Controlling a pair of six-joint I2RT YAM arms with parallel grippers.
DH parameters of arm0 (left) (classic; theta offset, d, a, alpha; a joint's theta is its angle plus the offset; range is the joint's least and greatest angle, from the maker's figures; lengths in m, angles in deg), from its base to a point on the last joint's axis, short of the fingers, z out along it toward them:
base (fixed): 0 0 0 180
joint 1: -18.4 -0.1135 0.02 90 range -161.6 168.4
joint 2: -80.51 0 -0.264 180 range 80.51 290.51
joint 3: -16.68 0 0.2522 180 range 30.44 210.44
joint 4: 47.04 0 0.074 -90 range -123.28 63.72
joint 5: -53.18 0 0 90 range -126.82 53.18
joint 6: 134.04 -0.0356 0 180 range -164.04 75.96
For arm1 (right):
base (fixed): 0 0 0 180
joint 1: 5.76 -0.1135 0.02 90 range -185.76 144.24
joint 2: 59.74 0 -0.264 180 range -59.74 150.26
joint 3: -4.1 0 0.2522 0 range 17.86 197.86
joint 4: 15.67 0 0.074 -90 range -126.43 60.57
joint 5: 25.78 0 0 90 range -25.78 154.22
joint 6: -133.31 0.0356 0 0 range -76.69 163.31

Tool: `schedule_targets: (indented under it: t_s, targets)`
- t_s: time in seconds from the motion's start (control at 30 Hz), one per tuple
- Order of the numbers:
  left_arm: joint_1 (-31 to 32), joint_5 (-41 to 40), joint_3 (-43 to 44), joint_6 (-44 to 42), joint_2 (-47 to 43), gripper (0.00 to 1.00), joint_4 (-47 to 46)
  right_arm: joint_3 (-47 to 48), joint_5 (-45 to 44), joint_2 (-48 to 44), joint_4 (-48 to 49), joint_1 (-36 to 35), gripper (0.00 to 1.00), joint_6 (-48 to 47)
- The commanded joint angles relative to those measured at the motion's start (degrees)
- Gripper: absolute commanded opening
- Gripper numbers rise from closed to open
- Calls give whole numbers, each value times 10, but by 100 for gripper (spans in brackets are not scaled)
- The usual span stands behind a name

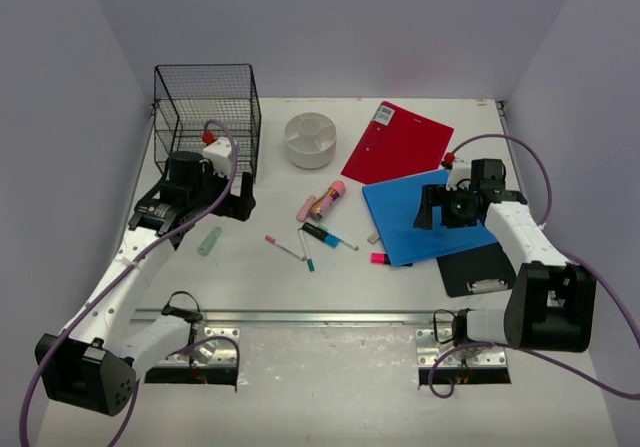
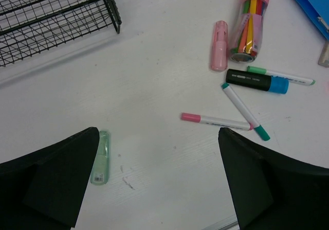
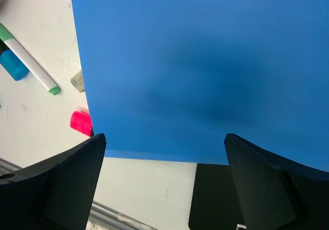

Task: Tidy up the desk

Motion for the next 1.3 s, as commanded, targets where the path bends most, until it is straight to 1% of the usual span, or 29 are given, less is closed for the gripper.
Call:
schedule_targets:
  t_s: [0.0,0.1,0.17,0.3,0.37,0.4,0.47,0.57,0.67,0.87,0.9,0.93,1.07,1.27]
  targets:
    - [0,25,41,-1,26,96,-16,5,14,8,25,0,99,-5]
    - [12,9,65,2,50,94,-23,5,19,12,23,0,99,-6]
    - [40,-26,97,-4,84,93,-16,5,17,12,24,0,99,-6]
    - [145,-118,198,-20,196,92,19,6,15,15,23,0,99,-6]
    - [181,-159,238,-28,240,92,47,4,15,16,22,0,99,-6]
    - [207,-169,273,-29,280,92,60,5,14,17,21,0,99,-6]
    - [233,-175,326,-28,339,92,87,6,13,18,21,0,99,-6]
    - [252,-156,428,-25,446,86,157,5,11,19,20,0,99,-8]
    - [258,-140,526,-23,544,80,220,4,10,17,19,0,99,-8]
    - [261,-136,727,-19,715,80,308,4,14,15,17,0,99,-9]
    - [261,-135,747,-18,733,80,316,3,14,14,17,1,99,-9]
    - [261,-131,763,-19,754,80,327,3,16,13,17,1,99,-9]
    - [261,-116,760,-20,783,80,324,4,18,12,16,1,99,-9]
    - [261,-100,741,-17,819,81,286,6,20,13,16,0,99,-8]
